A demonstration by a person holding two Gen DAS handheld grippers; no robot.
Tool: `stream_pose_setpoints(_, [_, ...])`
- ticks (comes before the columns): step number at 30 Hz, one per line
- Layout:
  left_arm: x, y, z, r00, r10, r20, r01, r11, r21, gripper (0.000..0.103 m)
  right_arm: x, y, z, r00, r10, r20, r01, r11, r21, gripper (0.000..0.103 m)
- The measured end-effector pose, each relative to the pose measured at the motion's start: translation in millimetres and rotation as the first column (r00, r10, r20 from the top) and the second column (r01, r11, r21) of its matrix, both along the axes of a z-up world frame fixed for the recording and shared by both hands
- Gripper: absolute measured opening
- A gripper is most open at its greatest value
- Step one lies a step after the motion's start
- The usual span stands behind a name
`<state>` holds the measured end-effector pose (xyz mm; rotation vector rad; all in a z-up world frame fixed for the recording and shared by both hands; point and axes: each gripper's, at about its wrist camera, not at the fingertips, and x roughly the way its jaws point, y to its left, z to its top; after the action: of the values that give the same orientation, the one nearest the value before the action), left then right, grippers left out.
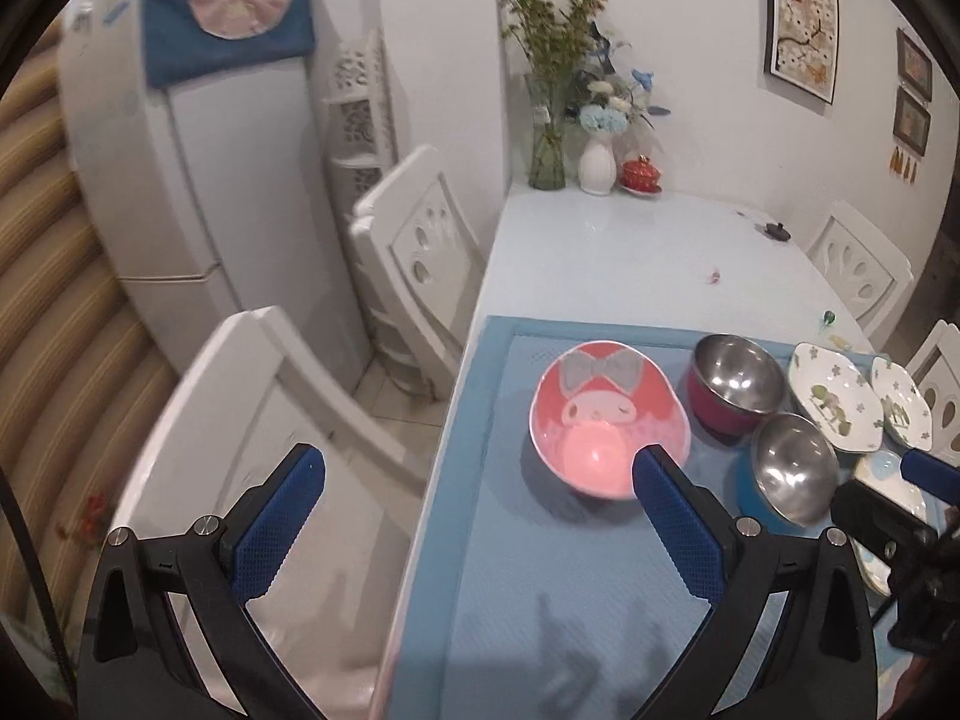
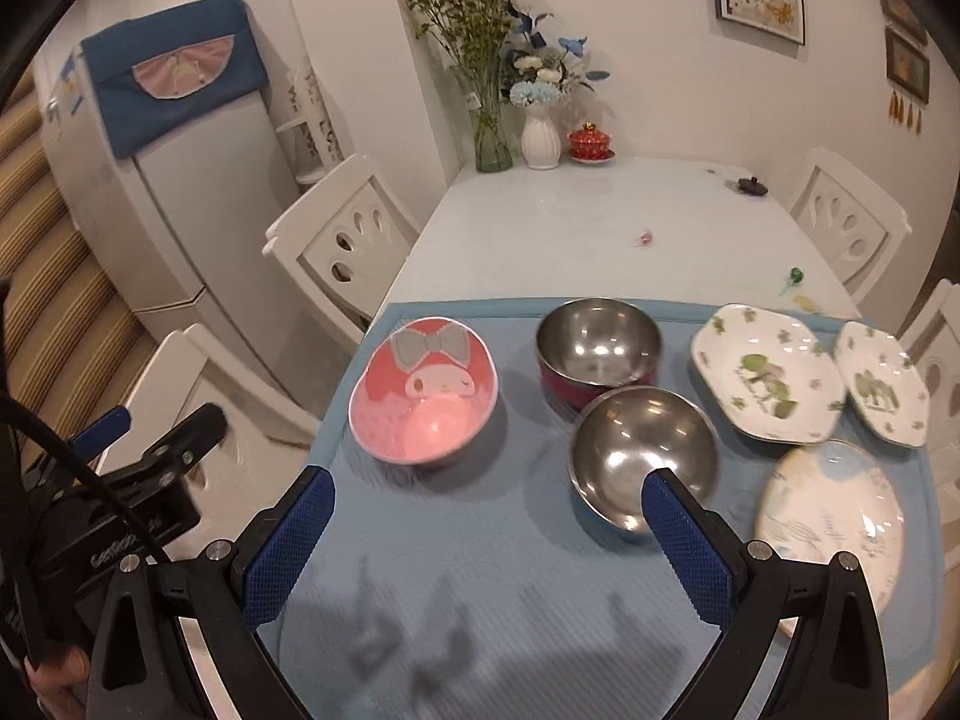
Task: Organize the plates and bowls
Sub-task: 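Move both grippers to the pink cartoon bowl and grasp its rim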
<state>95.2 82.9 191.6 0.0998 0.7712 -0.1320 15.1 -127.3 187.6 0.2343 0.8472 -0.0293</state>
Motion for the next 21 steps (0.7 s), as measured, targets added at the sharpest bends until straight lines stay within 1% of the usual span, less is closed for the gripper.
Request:
stream_pose_setpoints(2, [27,-1,-16,0.998,-0.027,-0.048,0.027,1.0,-0.002,0.102,19,5,-10,1.0,-0.014,-0.019,0.014,1.0,0.006,0.097])
stream_pose_setpoints(4, [46,-3,-29,0.995,-0.068,-0.077,0.067,0.998,-0.02,0.102,36,11,-20,0.999,-0.022,-0.043,0.022,1.0,0.006,0.09])
stream_pose_setpoints(7, [72,-9,-49,0.988,-0.114,-0.105,0.11,0.993,-0.037,0.102,57,18,-36,0.995,-0.038,-0.088,0.038,0.999,-0.002,0.084])
stream_pose_setpoints(8, [80,-10,-56,0.985,-0.129,-0.112,0.125,0.991,-0.045,0.102,65,19,-43,0.994,-0.044,-0.103,0.044,0.999,-0.003,0.084])
stream_pose_setpoints(11, [103,-15,-77,0.973,-0.169,-0.154,0.16,0.985,-0.071,0.096,86,20,-64,0.985,-0.072,-0.156,0.072,0.997,-0.006,0.082])
stream_pose_setpoints(13, [118,-16,-93,0.961,-0.205,-0.188,0.188,0.977,-0.102,0.093,99,18,-78,0.978,-0.075,-0.193,0.078,0.997,0.006,0.076])
stream_pose_setpoints(14, [125,-16,-99,0.954,-0.22,-0.204,0.198,0.973,-0.122,0.089,105,18,-85,0.974,-0.079,-0.211,0.083,0.997,0.006,0.074])
stream_pose_setpoints(15, [132,-17,-108,0.945,-0.236,-0.226,0.207,0.967,-0.145,0.083,112,17,-92,0.969,-0.085,-0.232,0.087,0.996,0.0,0.069])
stream_pose_setpoints(16, [138,-17,-116,0.936,-0.245,-0.253,0.209,0.965,-0.161,0.079,120,17,-100,0.961,-0.094,-0.259,0.095,0.995,-0.008,0.063])
stream_pose_setpoints(17, [143,-18,-122,0.929,-0.25,-0.272,0.208,0.963,-0.171,0.072,124,18,-105,0.957,-0.095,-0.273,0.098,0.995,-0.004,0.061])
stream_pose_setpoints(18, [148,-18,-130,0.92,-0.258,-0.296,0.208,0.96,-0.188,0.067,130,16,-111,0.953,-0.096,-0.288,0.103,0.995,0.008,0.06])
stream_pose_setpoints(20, [151,-18,-139,0.908,-0.274,-0.317,0.208,0.952,-0.225,0.063,137,14,-118,0.947,-0.105,-0.302,0.113,0.993,0.01,0.06])
stream_pose_setpoints(21, [151,-18,-142,0.901,-0.289,-0.322,0.213,0.944,-0.251,0.058,141,14,-121,0.946,-0.107,-0.307,0.114,0.993,0.006,0.059])
